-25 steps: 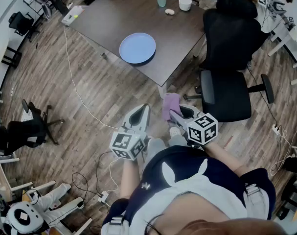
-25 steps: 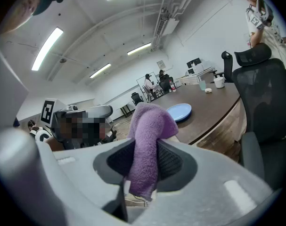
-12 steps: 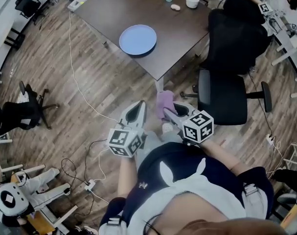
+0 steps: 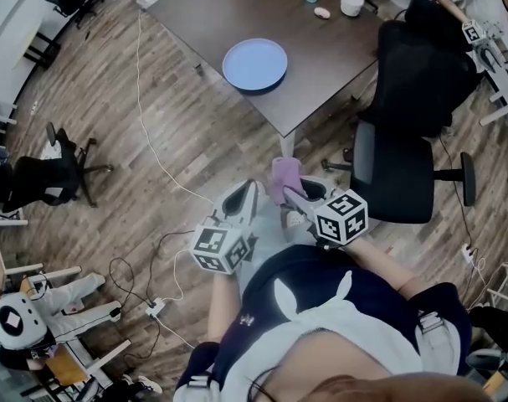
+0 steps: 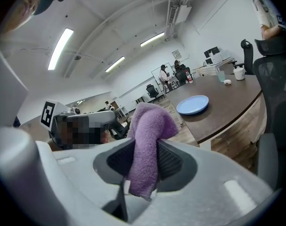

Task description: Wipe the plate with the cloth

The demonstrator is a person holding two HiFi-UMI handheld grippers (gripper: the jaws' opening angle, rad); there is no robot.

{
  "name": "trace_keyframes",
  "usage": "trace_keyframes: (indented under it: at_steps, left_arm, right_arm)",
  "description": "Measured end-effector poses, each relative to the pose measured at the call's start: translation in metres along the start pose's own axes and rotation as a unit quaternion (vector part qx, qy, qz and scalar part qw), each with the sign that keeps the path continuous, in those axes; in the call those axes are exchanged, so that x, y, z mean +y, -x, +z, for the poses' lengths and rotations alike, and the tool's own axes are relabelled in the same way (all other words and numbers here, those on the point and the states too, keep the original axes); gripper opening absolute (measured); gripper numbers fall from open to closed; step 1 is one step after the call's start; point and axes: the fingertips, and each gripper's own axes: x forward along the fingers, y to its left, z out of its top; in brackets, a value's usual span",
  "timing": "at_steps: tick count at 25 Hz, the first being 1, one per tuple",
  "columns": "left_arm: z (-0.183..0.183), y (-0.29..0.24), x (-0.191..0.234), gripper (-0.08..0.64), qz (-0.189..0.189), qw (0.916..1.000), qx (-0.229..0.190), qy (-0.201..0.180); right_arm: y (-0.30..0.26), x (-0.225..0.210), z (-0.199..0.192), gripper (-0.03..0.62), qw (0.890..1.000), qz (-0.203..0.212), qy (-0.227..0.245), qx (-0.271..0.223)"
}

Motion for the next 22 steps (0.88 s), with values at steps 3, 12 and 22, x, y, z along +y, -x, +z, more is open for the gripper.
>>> trace_keyframes:
  at_steps: [3,12,22]
  left_arm:
    - [-0.002,0.004,0.017,0.005,0.010,0.9999,0.002,0.006]
    - [0.021,-0.022,0.075,0.005,-0.006,0.9997,0.020,0.013]
    - [0.064,-0.069,0.143,0.005,-0.030,0.9990,0.034,-0.003]
  right_arm:
    - [-0.014,0.004,0.000,0.126,1.000,0.004,0.003,0.011]
    - [-0.071,-0.003,0.037,0.126,1.000,-0.006,-0.001,0.019]
    - [-0.137,-0.026,0.091,0.126,0.999,-0.030,-0.016,0.004]
